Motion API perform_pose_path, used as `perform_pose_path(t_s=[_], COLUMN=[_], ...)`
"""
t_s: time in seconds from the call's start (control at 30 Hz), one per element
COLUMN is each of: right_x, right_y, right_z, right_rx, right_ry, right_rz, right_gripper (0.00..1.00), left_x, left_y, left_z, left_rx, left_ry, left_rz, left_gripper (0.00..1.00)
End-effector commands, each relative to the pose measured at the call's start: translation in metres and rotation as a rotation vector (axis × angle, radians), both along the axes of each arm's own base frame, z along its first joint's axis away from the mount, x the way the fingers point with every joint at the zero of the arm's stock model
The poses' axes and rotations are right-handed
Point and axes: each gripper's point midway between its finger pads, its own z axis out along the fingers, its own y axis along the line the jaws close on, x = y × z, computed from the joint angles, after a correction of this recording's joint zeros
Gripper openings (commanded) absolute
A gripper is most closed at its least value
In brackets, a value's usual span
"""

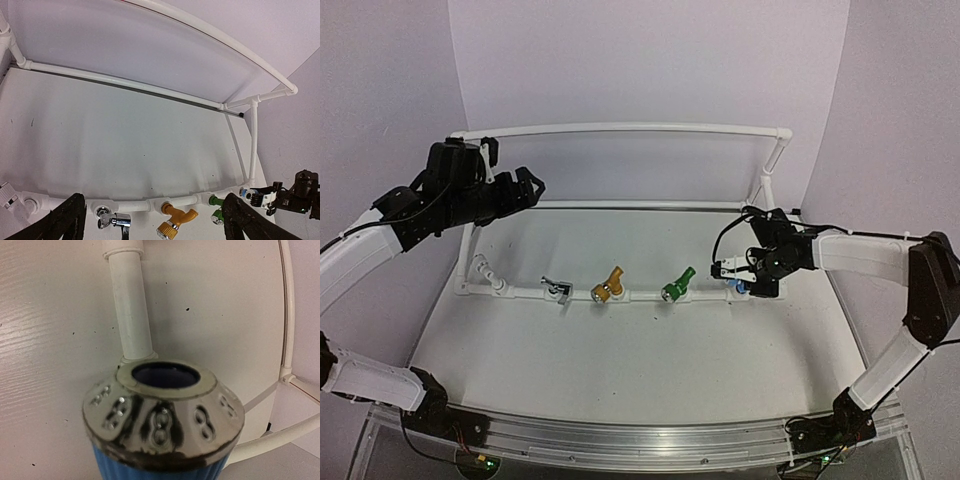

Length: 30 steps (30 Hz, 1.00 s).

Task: Install the water faucets
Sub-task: Screw the water faucet onto the adaptor.

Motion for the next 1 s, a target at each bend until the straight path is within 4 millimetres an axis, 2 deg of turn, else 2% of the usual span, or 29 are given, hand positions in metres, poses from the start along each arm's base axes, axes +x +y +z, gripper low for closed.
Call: perform_pose_path(t_s=[0.0, 0.3, 0.53, 0.7, 0.97], right_x=[-0.056, -0.066, -0.055, -0.066, -0.063], right_y=[-0.039, -0.036, -0.022, -0.032, -0.032], right_z=[-0.047, -0.052, -0.036, -0.042, -0.030], right_rx=[-0.227, -0.213, -0.154, -0.200, -0.174], right_ry=[0.205, 0.176, 0.168, 0.184, 0.077], right_rz=[0.031, 0.026, 0.005, 0.028, 0.035], right_gripper=[0.00, 0.00, 0.00, 0.00, 0.00], left_x=[-0.001, -0.010, -0.013, -0.014, -0.014], left_y=[0.006, 0.014, 0.013, 0.014, 0.016], left_z=[0.011, 0.016, 0.015, 0.017, 0.017], left_rx=[-0.016, -0.028, -0.032, -0.032, -0.017], left_ry=[-0.031, -0.035, -0.029, -0.033, -0.042], left_rz=[0.022, 0.036, 0.024, 0.024, 0.029], left_gripper=[0.94, 0.93, 0.93, 0.92, 0.92])
